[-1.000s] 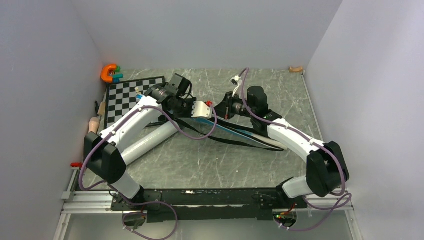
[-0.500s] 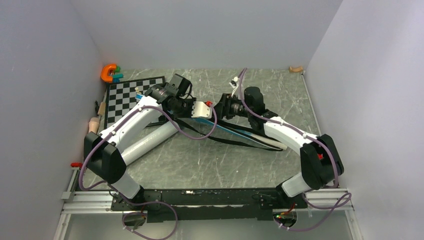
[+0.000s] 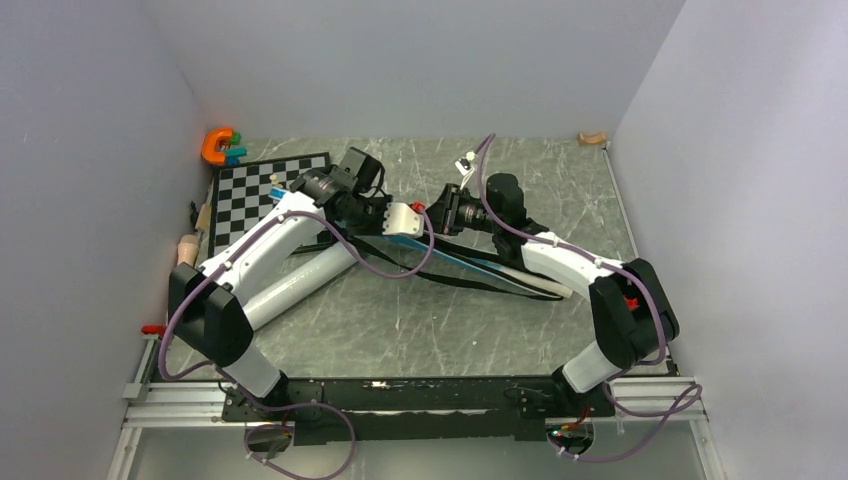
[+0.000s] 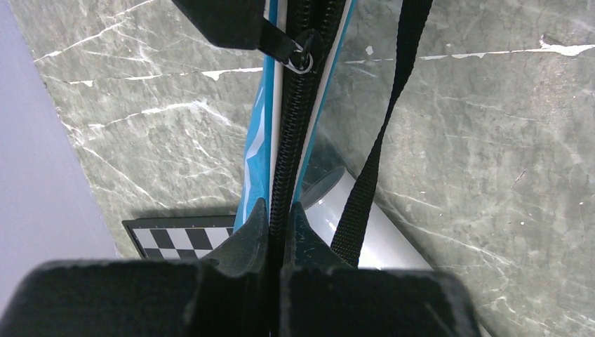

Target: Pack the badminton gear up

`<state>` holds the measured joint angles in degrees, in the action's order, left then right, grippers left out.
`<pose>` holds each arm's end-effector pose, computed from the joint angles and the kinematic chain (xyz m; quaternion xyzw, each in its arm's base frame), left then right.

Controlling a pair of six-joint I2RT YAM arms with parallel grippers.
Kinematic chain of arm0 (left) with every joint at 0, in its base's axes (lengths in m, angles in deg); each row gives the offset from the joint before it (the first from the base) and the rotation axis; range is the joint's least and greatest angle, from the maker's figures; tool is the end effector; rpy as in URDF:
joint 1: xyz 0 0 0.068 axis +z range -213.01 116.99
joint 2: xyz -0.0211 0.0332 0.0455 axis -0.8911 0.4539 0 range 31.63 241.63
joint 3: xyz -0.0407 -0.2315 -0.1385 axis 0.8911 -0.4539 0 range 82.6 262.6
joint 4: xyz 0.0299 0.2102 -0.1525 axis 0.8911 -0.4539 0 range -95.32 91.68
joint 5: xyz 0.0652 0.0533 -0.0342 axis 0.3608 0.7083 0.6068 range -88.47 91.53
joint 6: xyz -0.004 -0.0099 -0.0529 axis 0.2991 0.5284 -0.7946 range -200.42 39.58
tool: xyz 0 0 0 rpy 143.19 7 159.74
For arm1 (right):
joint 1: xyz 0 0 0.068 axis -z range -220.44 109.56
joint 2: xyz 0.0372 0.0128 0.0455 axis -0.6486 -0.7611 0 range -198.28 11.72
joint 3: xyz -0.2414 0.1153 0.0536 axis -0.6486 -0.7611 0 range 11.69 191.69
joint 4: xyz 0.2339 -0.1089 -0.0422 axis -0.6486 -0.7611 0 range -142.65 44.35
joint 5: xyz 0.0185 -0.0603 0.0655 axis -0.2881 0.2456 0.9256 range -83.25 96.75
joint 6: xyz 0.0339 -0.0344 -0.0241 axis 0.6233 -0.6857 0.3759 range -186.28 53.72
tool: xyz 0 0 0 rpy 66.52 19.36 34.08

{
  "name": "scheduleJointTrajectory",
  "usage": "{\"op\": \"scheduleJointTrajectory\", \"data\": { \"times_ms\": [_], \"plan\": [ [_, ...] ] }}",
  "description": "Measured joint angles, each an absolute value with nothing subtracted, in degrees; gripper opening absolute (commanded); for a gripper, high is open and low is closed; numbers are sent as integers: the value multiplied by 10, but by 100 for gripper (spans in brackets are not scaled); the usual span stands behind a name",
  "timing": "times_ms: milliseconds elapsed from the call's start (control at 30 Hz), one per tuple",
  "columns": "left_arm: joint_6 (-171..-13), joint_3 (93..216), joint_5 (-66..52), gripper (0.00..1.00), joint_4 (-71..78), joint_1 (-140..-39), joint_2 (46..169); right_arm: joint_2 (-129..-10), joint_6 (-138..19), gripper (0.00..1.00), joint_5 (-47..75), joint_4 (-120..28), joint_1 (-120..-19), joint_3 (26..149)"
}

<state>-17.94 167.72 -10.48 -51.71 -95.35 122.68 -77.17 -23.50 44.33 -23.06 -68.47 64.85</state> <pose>0.2749 -0.1829 0.3183 0.7248 0.6287 -0.0290 0.2803 0.2973 0.1829 0.2599 -0.1033 0.7612 0.5466 0.3334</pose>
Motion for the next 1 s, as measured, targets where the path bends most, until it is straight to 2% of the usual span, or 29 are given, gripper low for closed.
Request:
{"op": "scheduleJointTrajectory", "data": {
  "times_ms": [700,800,900,1000],
  "plan": [
    [-181,1691,-103,0,-521,-953,1243,-782,-202,26,460,-190,-696,635],
    [-181,1691,-103,0,-524,-953,1243,-790,-201,17,461,-190,-700,635],
    [-181,1691,-102,0,-526,-953,1243,-793,-200,1,461,-190,-702,635],
    [-181,1691,-102,0,-526,-953,1243,-793,-192,0,463,-183,-702,636]
  ]
}}
